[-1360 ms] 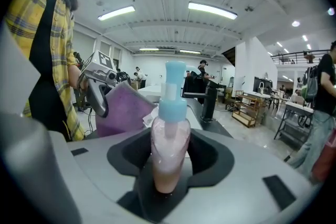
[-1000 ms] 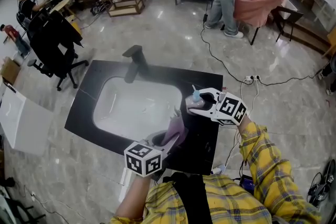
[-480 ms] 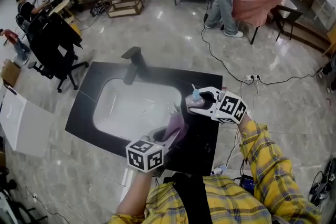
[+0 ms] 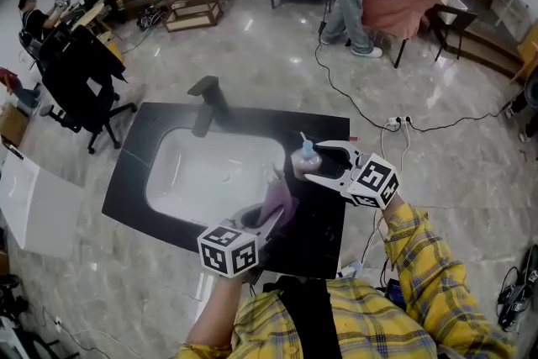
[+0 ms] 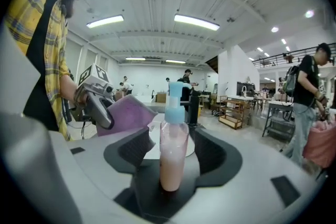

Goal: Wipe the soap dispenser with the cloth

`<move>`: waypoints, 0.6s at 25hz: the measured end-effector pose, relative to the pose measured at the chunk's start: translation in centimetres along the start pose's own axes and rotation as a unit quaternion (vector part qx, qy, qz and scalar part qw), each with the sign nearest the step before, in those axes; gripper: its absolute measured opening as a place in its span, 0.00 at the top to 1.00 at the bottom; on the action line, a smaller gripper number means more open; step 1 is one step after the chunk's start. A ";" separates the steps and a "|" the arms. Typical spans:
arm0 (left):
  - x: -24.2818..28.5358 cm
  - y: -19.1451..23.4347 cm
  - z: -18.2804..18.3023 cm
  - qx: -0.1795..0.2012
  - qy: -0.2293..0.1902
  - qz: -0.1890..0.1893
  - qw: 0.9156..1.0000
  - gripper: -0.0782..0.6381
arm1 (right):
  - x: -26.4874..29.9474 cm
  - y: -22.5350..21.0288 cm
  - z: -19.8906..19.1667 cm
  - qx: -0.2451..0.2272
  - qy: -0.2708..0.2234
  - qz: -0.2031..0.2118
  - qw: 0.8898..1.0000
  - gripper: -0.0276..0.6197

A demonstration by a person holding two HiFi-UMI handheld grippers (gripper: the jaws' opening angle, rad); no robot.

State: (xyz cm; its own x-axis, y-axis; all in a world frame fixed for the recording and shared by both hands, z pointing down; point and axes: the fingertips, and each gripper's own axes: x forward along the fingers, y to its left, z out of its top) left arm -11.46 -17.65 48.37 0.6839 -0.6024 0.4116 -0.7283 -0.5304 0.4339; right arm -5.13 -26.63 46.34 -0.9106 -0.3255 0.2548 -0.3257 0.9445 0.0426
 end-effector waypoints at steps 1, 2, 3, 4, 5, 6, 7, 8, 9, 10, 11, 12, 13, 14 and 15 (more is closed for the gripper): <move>-0.1 -0.1 0.1 0.001 -0.004 0.001 1.000 0.78 | -0.7 -0.1 0.4 0.004 -0.011 -0.015 1.000 0.59; -0.3 -0.1 0.2 0.002 -0.009 0.004 1.000 0.78 | -1.5 -0.3 0.8 0.009 -0.022 -0.030 0.999 0.59; -0.4 0.0 0.3 0.005 -0.015 0.007 1.000 0.78 | -2.2 -0.5 1.2 0.015 -0.033 -0.044 0.998 0.59; -0.5 0.1 0.5 0.006 -0.021 0.011 1.000 0.78 | -2.9 -0.7 1.5 0.022 -0.044 -0.057 0.997 0.59; -0.6 0.1 0.6 0.007 -0.026 0.013 1.000 0.78 | -3.6 -0.7 1.7 0.030 -0.052 -0.067 0.996 0.59; -0.7 0.2 0.8 0.006 -0.030 0.015 0.999 0.78 | -4.2 -0.6 1.9 0.037 -0.057 -0.075 0.995 0.59; -0.8 0.1 0.9 0.005 -0.034 0.015 0.999 0.78 | -4.8 -0.3 2.0 0.041 -0.059 -0.081 0.994 0.59; -0.8 0.1 0.9 0.004 -0.038 0.015 0.999 0.78 | -5.2 0.0 2.0 0.043 -0.058 -0.086 0.994 0.59; -0.9 -0.1 1.0 0.004 -0.041 0.014 0.999 0.78 | -5.5 0.5 2.0 0.044 -0.055 -0.092 0.993 0.59; -1.0 -0.2 1.0 0.004 -0.043 0.013 0.999 0.78 | -5.7 1.0 2.0 0.046 -0.050 -0.097 0.993 0.59; -1.0 -0.4 1.0 0.005 -0.046 0.011 0.999 0.78 | -5.9 1.5 1.9 0.049 -0.045 -0.102 0.992 0.60; -1.1 -0.6 1.0 0.005 -0.048 0.010 0.999 0.78 | -6.1 2.0 1.8 0.054 -0.042 -0.107 0.992 0.63; -1.1 -0.8 1.0 0.005 -0.051 0.008 0.999 0.78 | -6.3 2.4 1.8 0.062 -0.042 -0.112 0.991 0.66; -1.2 -1.0 0.9 0.006 -0.053 0.006 0.999 0.78 | -6.5 2.9 1.9 0.072 -0.045 -0.118 0.989 0.69; -1.3 -1.2 0.9 0.007 -0.055 0.004 0.998 0.78 | -6.8 3.3 2.1 0.084 -0.051 -0.125 0.987 0.72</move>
State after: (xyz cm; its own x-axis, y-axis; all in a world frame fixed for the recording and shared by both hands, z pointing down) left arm -11.50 -16.77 46.63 0.6694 -0.6680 0.3250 -0.7351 -0.5323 0.4199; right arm -0.51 -21.39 42.75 -0.8148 -0.5579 0.1578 -0.5729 0.8165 -0.0711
